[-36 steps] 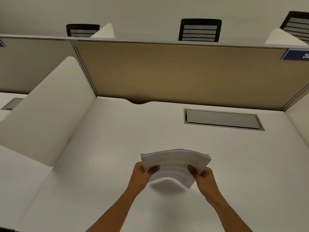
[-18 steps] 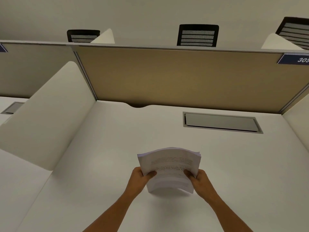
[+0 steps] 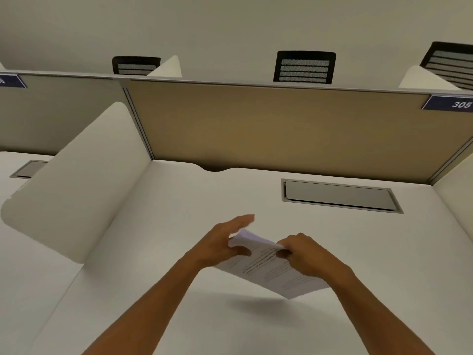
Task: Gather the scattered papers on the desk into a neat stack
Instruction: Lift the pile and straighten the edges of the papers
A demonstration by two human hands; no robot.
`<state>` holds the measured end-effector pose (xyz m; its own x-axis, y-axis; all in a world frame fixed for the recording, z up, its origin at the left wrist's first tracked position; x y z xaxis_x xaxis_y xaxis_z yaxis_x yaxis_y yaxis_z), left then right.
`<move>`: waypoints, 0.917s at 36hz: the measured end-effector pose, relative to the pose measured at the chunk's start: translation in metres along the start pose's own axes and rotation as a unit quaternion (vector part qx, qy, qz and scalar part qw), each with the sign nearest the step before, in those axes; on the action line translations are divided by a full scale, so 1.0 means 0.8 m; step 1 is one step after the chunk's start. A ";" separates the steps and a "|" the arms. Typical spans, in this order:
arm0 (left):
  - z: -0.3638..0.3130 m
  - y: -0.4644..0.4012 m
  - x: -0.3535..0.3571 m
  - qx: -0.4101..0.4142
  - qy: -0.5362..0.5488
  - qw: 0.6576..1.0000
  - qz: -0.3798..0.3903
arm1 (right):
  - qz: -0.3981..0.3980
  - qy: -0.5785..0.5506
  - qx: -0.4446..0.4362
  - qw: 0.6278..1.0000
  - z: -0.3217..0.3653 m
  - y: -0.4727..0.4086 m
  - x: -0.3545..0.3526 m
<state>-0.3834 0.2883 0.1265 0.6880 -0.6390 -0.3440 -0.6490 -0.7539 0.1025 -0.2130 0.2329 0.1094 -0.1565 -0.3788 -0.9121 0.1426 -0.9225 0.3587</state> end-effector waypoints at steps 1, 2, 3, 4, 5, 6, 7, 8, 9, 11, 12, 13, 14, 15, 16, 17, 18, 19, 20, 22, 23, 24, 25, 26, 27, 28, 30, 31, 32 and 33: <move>0.001 -0.001 0.004 -0.004 0.010 1.000 0.000 | 0.003 0.011 -0.001 1.000 0.004 0.000 -0.001; 0.004 0.000 0.006 -0.010 0.026 1.000 -0.006 | 0.002 0.019 -0.002 1.000 0.006 0.000 -0.001; 0.007 0.002 0.007 -0.016 0.051 0.998 -0.018 | -0.001 0.022 -0.003 1.000 0.006 0.001 -0.001; 0.010 0.005 0.007 -0.020 0.076 0.997 -0.028 | -0.005 0.018 -0.005 1.000 0.005 0.002 -0.001; 0.012 0.008 0.008 -0.021 0.091 0.995 -0.036 | -0.006 0.004 -0.007 1.000 0.004 0.003 0.001; 0.011 0.012 0.011 -0.019 0.095 0.995 -0.041 | -0.002 -0.016 -0.011 1.000 0.001 0.004 0.003; 0.012 0.015 0.013 -0.017 0.097 0.994 -0.043 | 0.004 -0.037 -0.015 0.999 -0.002 0.005 0.006; 0.016 0.017 0.014 -0.021 0.101 0.994 -0.046 | 0.012 -0.055 -0.017 0.998 -0.007 0.007 0.008; 0.022 0.020 0.014 -0.033 0.111 0.992 -0.055 | 0.019 -0.068 -0.015 0.997 -0.013 0.010 0.010; 0.036 0.027 0.008 -0.057 0.126 0.987 -0.080 | 0.030 -0.081 -0.004 0.996 -0.031 0.016 0.013; 0.042 0.031 0.004 -0.059 0.130 0.986 -0.090 | 0.034 -0.085 0.005 0.996 -0.042 0.020 0.015; 0.047 0.035 0.000 -0.061 0.136 0.984 -0.101 | 0.035 -0.090 0.015 0.995 -0.054 0.023 0.017; 0.051 0.039 -0.004 -0.062 0.144 0.981 -0.111 | 0.034 -0.097 0.023 0.994 -0.066 0.026 0.019; 0.057 0.043 -0.008 -0.064 0.150 0.979 -0.120 | 0.029 -0.102 0.030 0.994 -0.077 0.029 0.021; 0.063 0.046 -0.011 -0.068 0.154 0.977 -0.128 | 0.025 -0.108 0.037 0.993 -0.087 0.031 0.024; 0.070 0.050 -0.013 -0.072 0.160 0.975 -0.135 | 0.023 -0.116 0.042 0.992 -0.096 0.033 0.027; 0.076 0.052 -0.014 -0.076 0.169 0.972 -0.142 | 0.021 -0.129 0.049 0.990 -0.104 0.035 0.030; 0.083 0.054 -0.016 -0.080 0.178 0.969 -0.150 | 0.018 -0.146 0.058 0.987 -0.112 0.036 0.034; 0.089 0.056 -0.018 -0.084 0.186 0.966 -0.160 | 0.010 -0.169 0.069 0.983 -0.119 0.038 0.038; 0.101 0.060 -0.023 -0.089 0.199 0.960 -0.178 | -0.010 -0.250 0.085 0.964 -0.128 0.041 0.047; 0.107 0.062 -0.024 -0.092 0.205 0.956 -0.187 | -0.020 -0.302 0.086 0.949 -0.128 0.043 0.053; 0.113 0.064 -0.026 -0.097 0.211 0.953 -0.195 | -0.032 -0.354 0.085 0.931 -0.126 0.046 0.058; 0.118 0.066 -0.026 -0.104 0.216 0.950 -0.201 | -0.044 -0.398 0.086 0.912 -0.124 0.048 0.065; 0.123 0.068 -0.025 -0.110 0.221 0.947 -0.205 | -0.055 -0.432 0.092 0.895 -0.122 0.050 0.074; 0.127 0.070 -0.024 -0.115 0.227 0.945 -0.208 | -0.065 -0.457 0.103 0.881 -0.122 0.052 0.083; 0.131 0.072 -0.022 -0.119 0.232 0.943 -0.209 | -0.073 -0.476 0.113 0.869 -0.120 0.053 0.091; 0.135 0.075 -0.019 -0.122 0.239 0.941 -0.208 | -0.084 -0.491 0.129 0.858 -0.115 0.054 0.105; 0.136 0.077 -0.017 -0.123 0.240 0.941 -0.206 | -0.090 -0.489 0.135 0.857 -0.113 0.054 0.109; 0.137 0.078 -0.016 -0.124 0.240 0.940 -0.206 | -0.098 -0.486 0.138 0.858 -0.110 0.054 0.110; 0.138 0.079 -0.016 -0.126 0.239 0.940 -0.207 | -0.108 -0.483 0.141 0.858 -0.107 0.053 0.109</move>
<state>-0.4688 0.2658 0.0345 0.9714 -0.2321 0.0494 -0.2362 -0.9269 0.2916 -0.1367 0.1669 0.0277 -0.9052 0.0431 -0.4229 -0.2116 -0.9086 0.3602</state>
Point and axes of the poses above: each hand's wrist, its own y-axis away from the middle knuckle, its own x-axis out of the palm, z = x × y, the point moved 9 cm from there along -y, towards the middle knuckle, and after that the axes turned 15 degrees about y, right-handed, at the moved point
